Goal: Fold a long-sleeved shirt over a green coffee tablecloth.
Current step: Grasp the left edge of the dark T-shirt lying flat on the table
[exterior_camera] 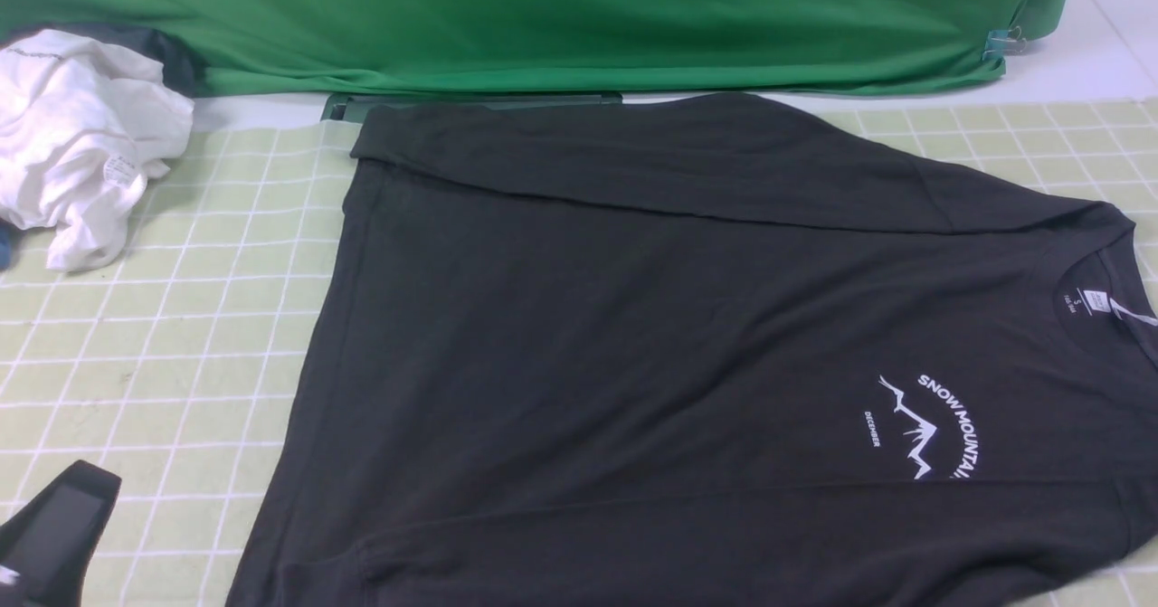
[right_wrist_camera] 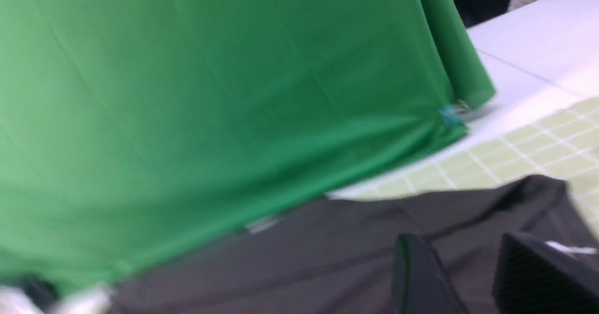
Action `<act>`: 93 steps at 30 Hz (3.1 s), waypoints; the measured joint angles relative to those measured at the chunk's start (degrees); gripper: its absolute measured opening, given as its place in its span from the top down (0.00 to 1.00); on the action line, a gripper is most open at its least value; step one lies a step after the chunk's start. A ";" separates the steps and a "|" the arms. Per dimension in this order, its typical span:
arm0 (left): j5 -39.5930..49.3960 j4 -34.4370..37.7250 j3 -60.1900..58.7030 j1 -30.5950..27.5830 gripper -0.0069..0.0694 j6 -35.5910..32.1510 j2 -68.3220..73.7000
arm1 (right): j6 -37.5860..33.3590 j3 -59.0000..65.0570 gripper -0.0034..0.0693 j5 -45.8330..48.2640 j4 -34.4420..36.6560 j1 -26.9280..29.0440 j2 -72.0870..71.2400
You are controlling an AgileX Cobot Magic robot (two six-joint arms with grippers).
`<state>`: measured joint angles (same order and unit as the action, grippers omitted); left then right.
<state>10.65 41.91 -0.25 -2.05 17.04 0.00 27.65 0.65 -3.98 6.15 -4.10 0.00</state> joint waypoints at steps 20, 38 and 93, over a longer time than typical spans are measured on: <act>-9.51 3.43 0.57 0.00 0.89 3.62 -0.03 | 6.04 -7.70 0.86 -7.49 -2.45 -1.05 0.42; 45.23 -15.61 36.80 0.00 0.86 -14.33 44.26 | -27.95 -57.33 0.95 64.25 -3.99 -6.09 45.73; 24.33 -24.29 34.03 9.46 0.57 -10.20 83.31 | -31.13 -55.41 0.84 62.93 -2.27 -6.15 53.21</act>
<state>34.98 17.62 33.79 7.41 6.84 83.31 -3.48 -54.75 58.94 3.88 -10.25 53.21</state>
